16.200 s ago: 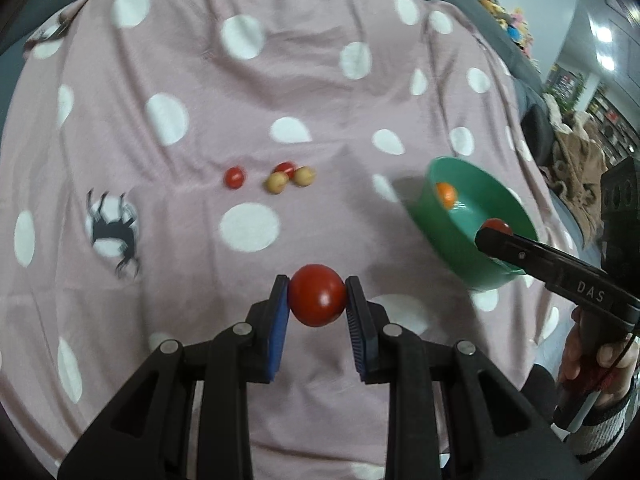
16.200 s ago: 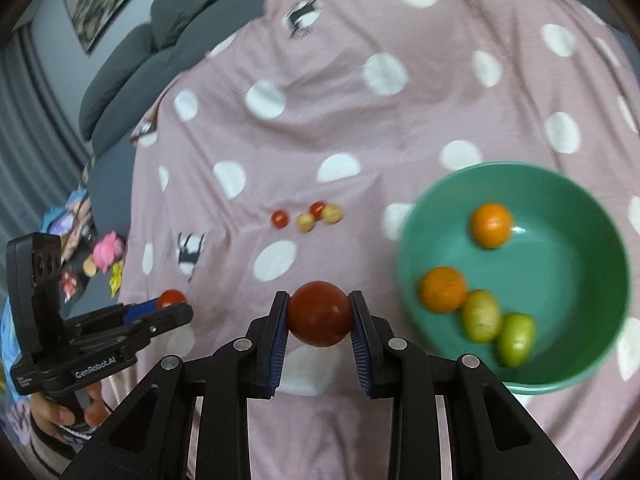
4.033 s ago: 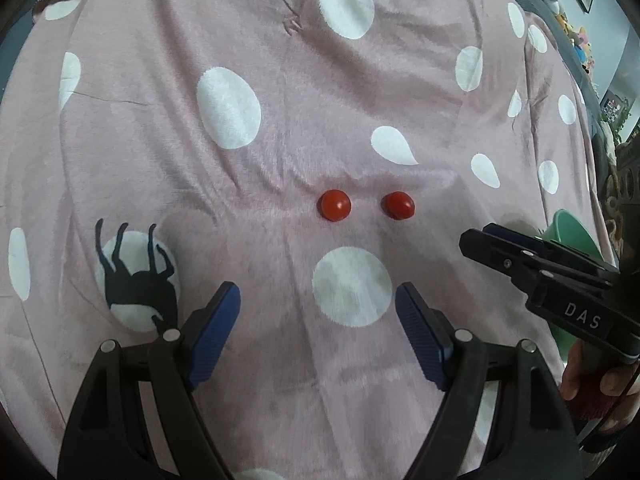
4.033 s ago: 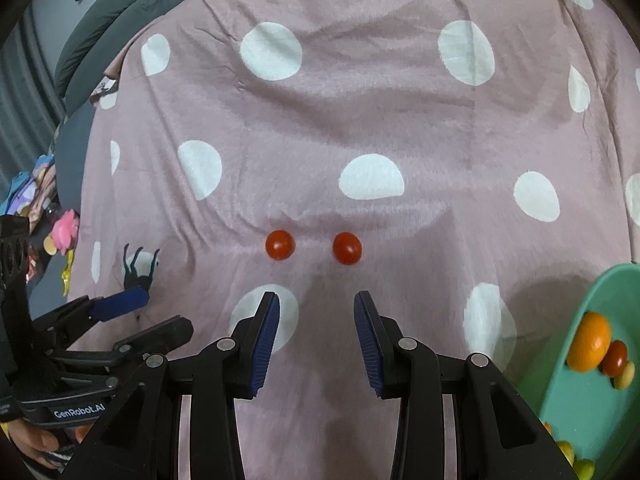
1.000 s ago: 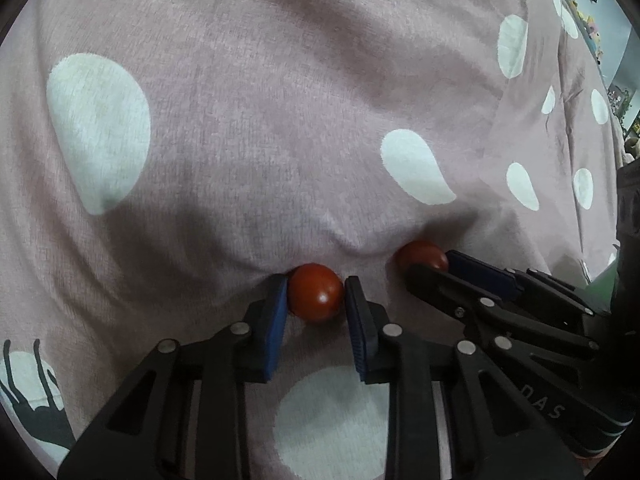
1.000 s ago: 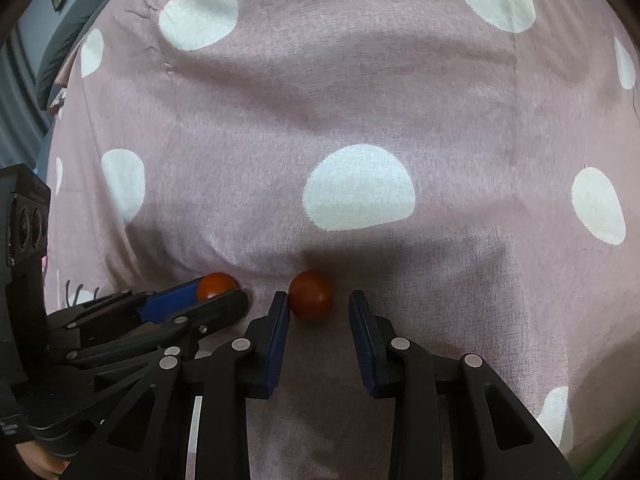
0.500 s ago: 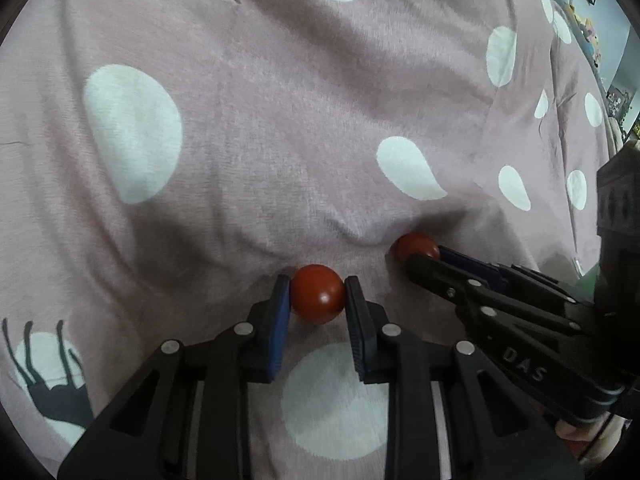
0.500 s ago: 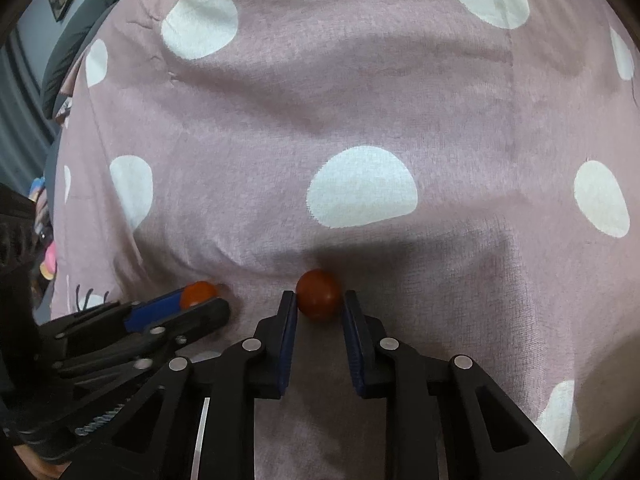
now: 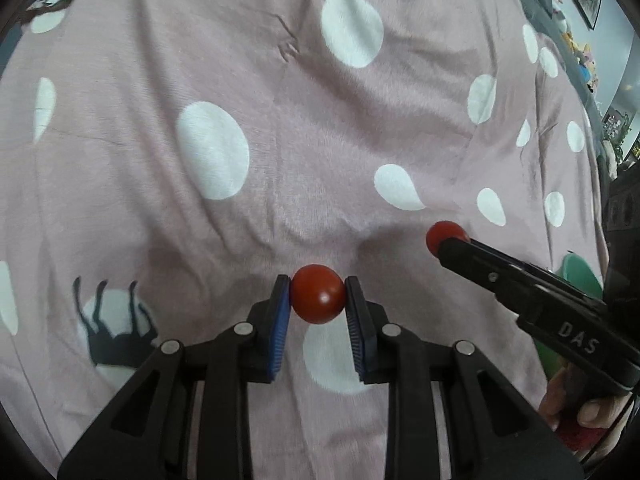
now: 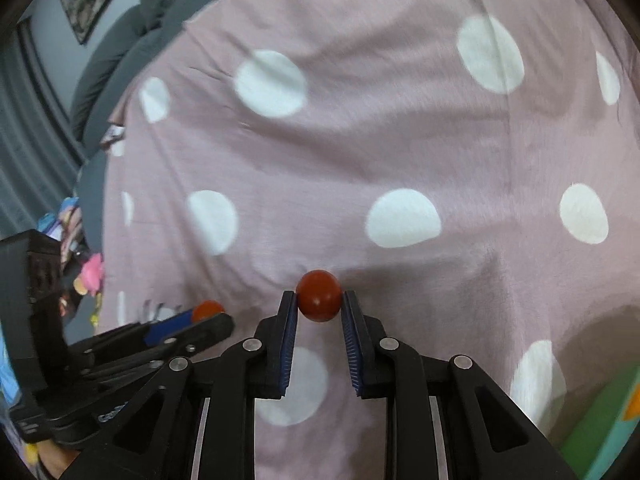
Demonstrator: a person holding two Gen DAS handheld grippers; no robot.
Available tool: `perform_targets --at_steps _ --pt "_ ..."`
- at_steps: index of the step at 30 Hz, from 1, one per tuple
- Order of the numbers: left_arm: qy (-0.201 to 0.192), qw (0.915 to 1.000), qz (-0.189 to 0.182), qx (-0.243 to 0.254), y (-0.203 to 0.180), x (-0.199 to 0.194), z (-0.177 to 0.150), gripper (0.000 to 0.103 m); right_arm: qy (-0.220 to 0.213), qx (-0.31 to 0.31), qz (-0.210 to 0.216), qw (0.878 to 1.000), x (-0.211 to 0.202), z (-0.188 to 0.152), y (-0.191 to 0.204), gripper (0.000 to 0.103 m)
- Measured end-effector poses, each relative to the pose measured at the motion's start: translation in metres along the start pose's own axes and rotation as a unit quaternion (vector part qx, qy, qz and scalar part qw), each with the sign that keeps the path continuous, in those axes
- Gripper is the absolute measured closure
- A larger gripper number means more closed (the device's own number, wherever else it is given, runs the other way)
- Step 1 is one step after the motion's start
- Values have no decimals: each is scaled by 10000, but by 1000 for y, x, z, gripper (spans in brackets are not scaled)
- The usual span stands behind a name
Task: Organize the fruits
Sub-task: 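Grasp a cherry tomato with the left tool while the right tool grasps the other, then carry both cherry tomatoes to the green bowl and open both tools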
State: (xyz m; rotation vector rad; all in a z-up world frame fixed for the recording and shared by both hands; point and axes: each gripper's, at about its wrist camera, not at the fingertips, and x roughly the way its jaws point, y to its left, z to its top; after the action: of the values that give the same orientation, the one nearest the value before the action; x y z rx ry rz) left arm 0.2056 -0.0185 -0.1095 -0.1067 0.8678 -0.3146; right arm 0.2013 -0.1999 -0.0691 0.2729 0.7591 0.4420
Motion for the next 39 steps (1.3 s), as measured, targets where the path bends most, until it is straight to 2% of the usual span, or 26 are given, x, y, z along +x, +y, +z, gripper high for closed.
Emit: perform_targets --at_steps 8,15,22,39 --pt "-174 9998 18 -89 2 -44 -21 77 -33 -168 97 9998 -30 -23 31 78" --pt "-307 9994 121 -63 -2 -71 -39 77 -40 -191 163 9997 -57 -43 41 78" --pt "-303 9995 65 -88 -7 -91 -56 77 -111 -240 259 9993 -84 -58 52 78" --pt "-274 9996 -30 108 -39 -123 -81 77 -212 -109 366 9990 -124 -85 48 78"
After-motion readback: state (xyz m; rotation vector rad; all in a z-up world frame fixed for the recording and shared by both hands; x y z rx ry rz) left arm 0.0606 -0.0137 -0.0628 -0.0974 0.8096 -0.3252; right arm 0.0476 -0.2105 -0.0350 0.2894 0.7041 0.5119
